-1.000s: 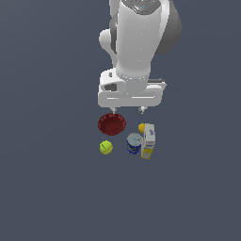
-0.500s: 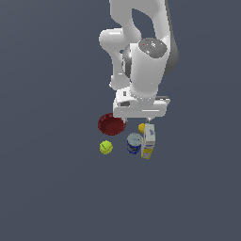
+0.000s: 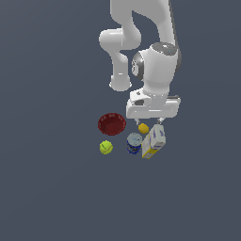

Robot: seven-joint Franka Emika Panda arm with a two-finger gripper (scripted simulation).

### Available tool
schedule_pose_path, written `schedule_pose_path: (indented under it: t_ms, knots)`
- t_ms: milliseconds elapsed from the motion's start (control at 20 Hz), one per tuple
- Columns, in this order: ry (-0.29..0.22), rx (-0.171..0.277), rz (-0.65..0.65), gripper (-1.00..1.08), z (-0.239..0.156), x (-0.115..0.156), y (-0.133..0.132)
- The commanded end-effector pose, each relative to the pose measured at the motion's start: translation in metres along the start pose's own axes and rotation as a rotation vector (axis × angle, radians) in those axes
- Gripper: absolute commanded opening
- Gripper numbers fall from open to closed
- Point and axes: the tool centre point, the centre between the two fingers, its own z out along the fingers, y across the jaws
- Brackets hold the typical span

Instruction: Pick up a designated object from a clutter of objects.

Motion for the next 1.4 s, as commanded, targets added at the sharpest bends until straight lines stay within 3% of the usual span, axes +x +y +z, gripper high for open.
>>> schedule_pose_path:
  t_ms: [0,450,900,1350]
  knots:
    - [-0.141,-0.019,0.012,1.0,0.07,-0.06,0.004]
    - [-0.141,-0.009,0.021,1.0,0.094,-0.088,-0.012]
    - [-0.141,-0.008,0.021,1.0,0.1,-0.091,-0.013]
    - [-0.141,-0.008,0.021,1.0,0.134,-0.097,-0.013]
